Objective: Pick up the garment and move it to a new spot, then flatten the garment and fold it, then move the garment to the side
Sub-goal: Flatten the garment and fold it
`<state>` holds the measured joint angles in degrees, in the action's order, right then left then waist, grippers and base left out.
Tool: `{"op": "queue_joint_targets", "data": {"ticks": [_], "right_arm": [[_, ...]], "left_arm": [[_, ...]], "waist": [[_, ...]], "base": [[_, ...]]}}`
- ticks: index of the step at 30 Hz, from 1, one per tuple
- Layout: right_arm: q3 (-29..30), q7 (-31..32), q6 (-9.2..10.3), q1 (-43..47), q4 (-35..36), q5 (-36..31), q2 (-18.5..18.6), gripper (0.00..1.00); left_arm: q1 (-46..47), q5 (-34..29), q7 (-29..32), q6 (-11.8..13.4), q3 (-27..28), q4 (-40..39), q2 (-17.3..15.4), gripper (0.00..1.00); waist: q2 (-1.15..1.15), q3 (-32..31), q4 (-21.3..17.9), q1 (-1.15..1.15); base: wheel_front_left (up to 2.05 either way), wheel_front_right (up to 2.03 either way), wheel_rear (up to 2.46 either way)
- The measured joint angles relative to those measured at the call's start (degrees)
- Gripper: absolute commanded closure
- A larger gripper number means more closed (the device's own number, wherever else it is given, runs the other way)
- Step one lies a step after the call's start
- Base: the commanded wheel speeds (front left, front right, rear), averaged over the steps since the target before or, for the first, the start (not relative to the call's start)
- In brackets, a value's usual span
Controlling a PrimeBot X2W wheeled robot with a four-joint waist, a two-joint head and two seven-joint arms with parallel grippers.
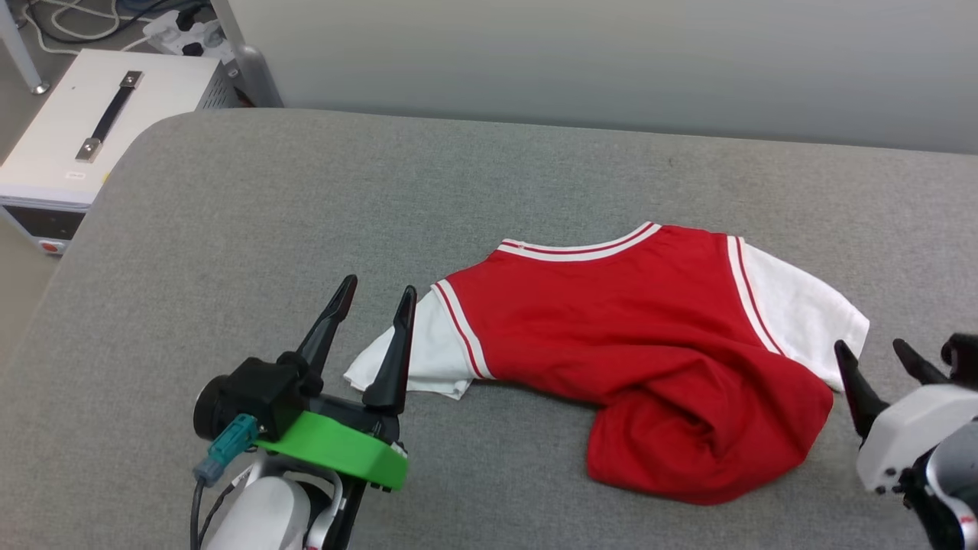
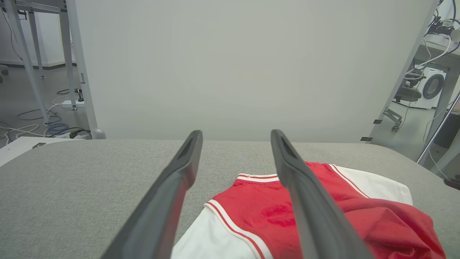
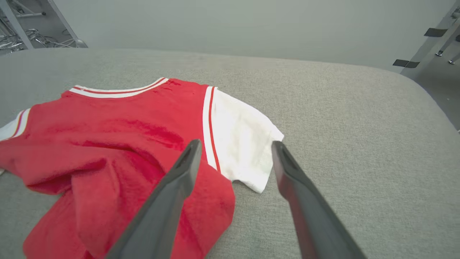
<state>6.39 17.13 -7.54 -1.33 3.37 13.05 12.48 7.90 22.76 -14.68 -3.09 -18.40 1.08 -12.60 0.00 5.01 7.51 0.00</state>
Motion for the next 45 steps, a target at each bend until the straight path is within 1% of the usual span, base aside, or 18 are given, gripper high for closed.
{"op": "queue_joint_targets", "data": {"ticks": [1,2,4,6,9,11,16,21,24,25,26,28,32,36,37,39,41,45], "right_arm": [[0.8,2.9,-0.01,-1.4,-0.5,1.2,0.3,0.0],[1.8,7.1,0.01,-3.3,-1.4,2.7,0.5,0.0],[2.1,15.3,-0.01,-6.5,-3.4,2.9,2.7,0.0],[3.0,21.1,0.0,-9.5,-5.7,3.5,4.2,0.0],[3.5,27.7,0.0,-13.7,-9.1,3.7,6.4,0.0],[3.9,31.0,0.0,-16.2,-11.7,3.8,7.3,0.0],[4.4,33.7,0.0,-19.9,-17.4,3.1,8.6,0.0],[2.4,33.3,0.0,-21.1,-22.0,3.2,8.4,0.0],[1.1,32.9,0.02,-21.4,-23.2,3.4,8.3,0.0],[0.2,31.7,0.02,-21.4,-24.3,3.4,8.4,1.0],[-1.5,29.8,0.02,-21.4,-25.0,4.2,8.6,1.0],[-2.4,28.3,0.01,-21.4,-25.3,4.5,8.9,1.0],[-3.6,25.4,-0.02,-20.7,-25.7,4.2,11.1,1.0],[-3.3,23.0,-0.02,-18.8,-25.6,3.0,14.3,1.0],[-2.3,21.2,-0.02,-17.3,-25.6,1.3,16.8,1.0],[-1.0,20.1,-0.02,-16.5,-26.0,-0.5,18.0,1.0],[0.4,19.4,-0.02,-15.9,-26.9,-1.5,18.6,1.0],[3.2,17.8,-0.02,-15.5,-29.9,-2.3,17.0,1.0]], "left_arm": [[0.0,-0.3,0.0,-0.4,0.3,0.2,0.3,0.0],[0.1,-0.7,0.0,-0.8,0.6,0.3,0.6,0.0],[0.3,-1.3,0.0,-1.6,1.2,0.8,1.6,0.0],[0.5,-2.2,0.0,-2.3,1.5,1.2,2.2,0.0],[0.5,-2.8,0.0,-2.8,2.1,2.0,3.4,0.0],[0.7,-3.1,0.0,-3.3,2.4,2.1,3.9,0.0],[1.5,-3.7,0.0,-3.8,2.7,2.5,5.0,0.0],[2.2,-4.1,0.0,-4.0,3.1,2.7,5.5,0.0],[2.2,-4.1,0.0,-4.0,3.4,2.9,5.5,0.0],[2.2,-4.1,0.0,-4.0,3.7,3.3,5.4,0.0],[2.2,-4.1,0.0,-4.0,3.6,3.5,5.4,0.0],[2.2,-4.1,0.0,-4.0,3.4,3.7,5.2,0.0],[2.2,-4.1,0.0,-4.0,2.7,3.9,4.9,0.0],[2.1,-4.1,0.0,-4.1,2.3,4.0,4.7,0.0],[2.1,-4.0,0.0,-4.1,2.0,4.0,4.4,0.0],[2.1,-3.9,0.0,-4.1,1.6,4.2,4.1,0.0],[2.1,-3.6,0.0,-4.1,1.5,4.2,3.9,0.0],[2.1,-3.4,0.0,-4.1,1.2,4.6,3.8,0.0]], "waist": [[0.0,0.4,0.2,0.0],[0.0,0.9,0.5,0.0],[0.0,1.8,1.2,0.0],[0.0,2.6,1.9,0.0],[0.0,3.9,3.2,0.0],[0.0,4.7,4.1,0.0],[0.0,6.5,6.0,0.0],[0.0,8.2,7.6,0.0],[0.0,8.8,8.1,0.0],[0.0,8.8,8.0,0.0],[0.0,8.3,7.5,0.0],[0.0,7.8,7.0,0.0],[0.0,6.6,5.8,0.0],[0.0,5.4,4.4,0.0],[0.0,4.8,3.4,0.01],[0.0,4.6,2.8,0.0],[0.0,4.6,2.5,0.0],[0.0,5.3,2.3,0.0]], "base": [[0.0,0.0,0.0],[0.0,0.0,0.0],[0.0,0.0,0.0],[0.0,0.0,0.0],[0.0,0.0,0.0],[0.0,0.0,0.0],[0.0,0.0,0.0],[0.0,0.0,0.0],[0.0,0.0,0.0],[0.0,0.0,0.0],[0.0,0.0,0.0],[0.0,0.0,0.0],[0.0,0.0,0.0],[0.0,0.0,0.0],[0.0,0.0,0.0],[0.0,0.0,0.0],[0.0,0.0,0.0],[0.0,0.0,0.0]]}}
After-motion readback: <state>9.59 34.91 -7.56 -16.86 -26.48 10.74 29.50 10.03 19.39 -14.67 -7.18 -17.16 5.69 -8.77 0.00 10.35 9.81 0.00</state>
